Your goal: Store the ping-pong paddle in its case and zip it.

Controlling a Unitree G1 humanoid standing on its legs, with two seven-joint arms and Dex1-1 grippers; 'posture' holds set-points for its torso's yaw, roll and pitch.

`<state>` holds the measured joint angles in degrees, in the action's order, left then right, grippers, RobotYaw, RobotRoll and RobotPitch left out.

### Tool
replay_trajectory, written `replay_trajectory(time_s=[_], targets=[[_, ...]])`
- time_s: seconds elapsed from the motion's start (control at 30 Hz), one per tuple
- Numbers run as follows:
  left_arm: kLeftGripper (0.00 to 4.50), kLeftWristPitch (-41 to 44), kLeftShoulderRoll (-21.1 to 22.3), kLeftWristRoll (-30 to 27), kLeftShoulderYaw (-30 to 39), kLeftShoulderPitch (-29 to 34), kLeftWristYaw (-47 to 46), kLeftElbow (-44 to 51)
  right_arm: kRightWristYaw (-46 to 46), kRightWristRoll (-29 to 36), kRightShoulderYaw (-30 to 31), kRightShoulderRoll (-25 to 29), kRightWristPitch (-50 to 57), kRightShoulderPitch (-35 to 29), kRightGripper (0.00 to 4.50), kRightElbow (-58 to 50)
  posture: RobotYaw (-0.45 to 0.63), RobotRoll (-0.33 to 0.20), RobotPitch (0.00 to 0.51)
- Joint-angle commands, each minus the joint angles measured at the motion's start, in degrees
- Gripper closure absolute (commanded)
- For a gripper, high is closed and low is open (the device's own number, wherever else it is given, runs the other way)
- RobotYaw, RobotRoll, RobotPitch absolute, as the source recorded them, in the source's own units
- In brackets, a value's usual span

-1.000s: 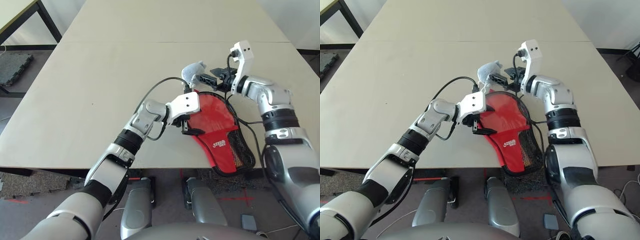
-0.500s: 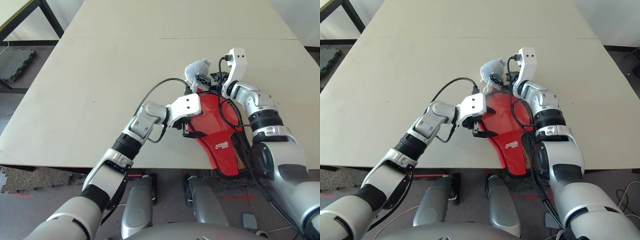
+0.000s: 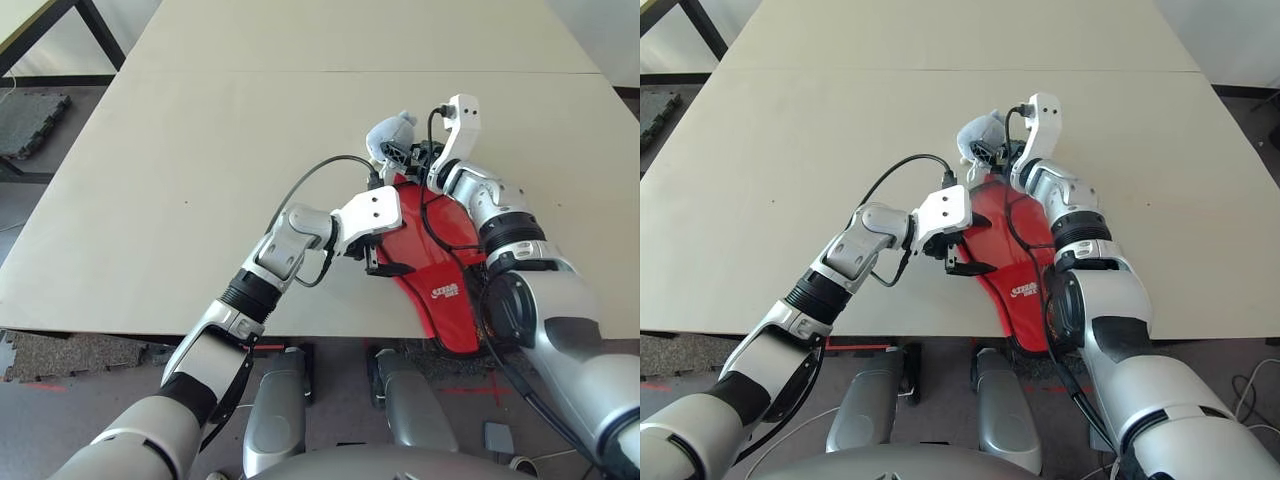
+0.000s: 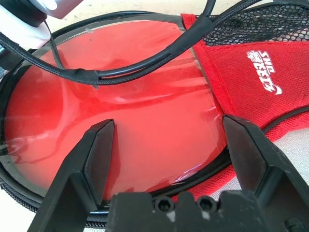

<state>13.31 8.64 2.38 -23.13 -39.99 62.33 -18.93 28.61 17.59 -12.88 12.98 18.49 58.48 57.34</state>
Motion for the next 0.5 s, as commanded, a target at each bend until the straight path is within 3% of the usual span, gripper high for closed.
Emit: replay_trajectory(time_s=[0.03,0.1,0.2,0.5], targets=[[0.00,1.0,0.1,0.8,-3.0,1.8,0.4,-1.4,-0.5,0.3,-1.2,0.1,-0.6,0.4,3.14,1.8,0.08,0.000,0.239],[0.00,0.9,0.1,0.8,-3.1,1.9,0.4,-1.4,-1.0,0.5,-1.8,0.2,-1.3,0.6,3.81,2.1,0.08,0.000,0.239],[0.00,0.8,0.1,0.7,-3.3,2.0,0.5,-1.3,-1.9,0.0,-2.3,0.9,-2.9,0.7,4.47,2.4,0.08,0.000,0.237],[0.00,0.8,-0.6,0.4,-3.8,2.0,0.5,-1.4,-2.2,-1.6,-2.1,5.6,-6.3,0.8,4.48,4.3,0.06,0.000,0.231]])
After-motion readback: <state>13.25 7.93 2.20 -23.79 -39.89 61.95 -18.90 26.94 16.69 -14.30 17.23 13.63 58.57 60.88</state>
